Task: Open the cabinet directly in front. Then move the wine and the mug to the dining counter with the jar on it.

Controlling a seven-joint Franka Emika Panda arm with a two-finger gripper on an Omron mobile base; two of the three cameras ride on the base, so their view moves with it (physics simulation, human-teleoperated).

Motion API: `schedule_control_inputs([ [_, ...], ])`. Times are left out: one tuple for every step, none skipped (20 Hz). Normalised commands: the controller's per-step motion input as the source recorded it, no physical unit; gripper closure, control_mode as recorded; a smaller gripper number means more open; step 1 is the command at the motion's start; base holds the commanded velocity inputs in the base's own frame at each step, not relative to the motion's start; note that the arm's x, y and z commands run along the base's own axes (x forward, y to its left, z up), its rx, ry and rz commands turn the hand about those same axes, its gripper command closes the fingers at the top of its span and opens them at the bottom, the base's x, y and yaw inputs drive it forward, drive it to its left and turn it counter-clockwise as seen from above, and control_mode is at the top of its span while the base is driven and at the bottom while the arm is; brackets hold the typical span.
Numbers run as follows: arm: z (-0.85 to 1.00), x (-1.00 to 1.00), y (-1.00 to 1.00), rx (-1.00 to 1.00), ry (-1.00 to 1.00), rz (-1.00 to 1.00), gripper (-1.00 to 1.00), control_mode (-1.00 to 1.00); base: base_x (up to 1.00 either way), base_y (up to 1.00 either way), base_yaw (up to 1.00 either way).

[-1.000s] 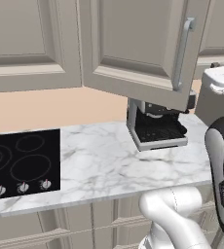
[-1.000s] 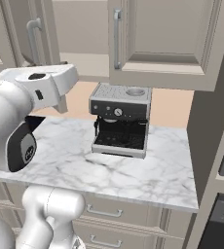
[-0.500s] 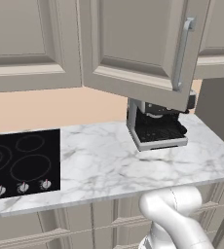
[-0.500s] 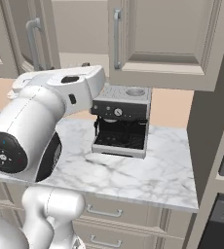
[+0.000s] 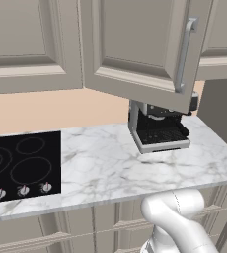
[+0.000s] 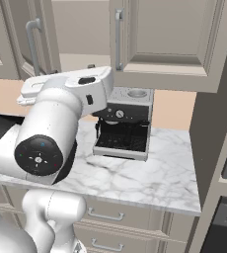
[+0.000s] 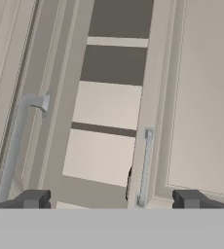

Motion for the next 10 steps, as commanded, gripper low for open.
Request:
schedule_control_inputs([
  [-0.04, 0.37, 0.00, 0.00, 0.00, 0.03, -1.00, -1.00, 0.00, 0.00, 0.00],
  [-0.01, 0.41, 0.00, 0.00, 0.00, 0.01, -1.00, -1.00, 0.00, 0.00, 0.00],
  [0.00, 0.46, 0.00, 0.00, 0.00, 0.00, -1.00, -1.00, 0.00, 0.00, 0.00],
  [-0.03, 0.44, 0.00, 0.00, -0.03, 0.00, -1.00, -1.00, 0.00, 0.00, 0.00],
  [-0.03, 0.49, 0.00, 0.00, -0.02, 0.00, -1.00, -1.00, 0.00, 0.00, 0.00],
  [-0.01, 0.50, 0.00, 0.00, -0.01, 0.00, -1.00, -1.00, 0.00, 0.00, 0.00],
  [-0.04, 0.46, 0.00, 0.00, -0.01, 0.00, -1.00, -1.00, 0.00, 0.00, 0.00],
  [-0.05, 0.40, 0.01, 0.00, 0.00, 0.00, -1.00, -1.00, 0.00, 0.00, 0.00],
  [-0.08, 0.36, 0.00, 0.00, 0.00, 0.00, -1.00, -1.00, 0.00, 0.00, 0.00],
  [-0.09, 0.36, 0.01, 0.00, 0.00, 0.00, -1.00, -1.00, 0.00, 0.00, 0.00],
])
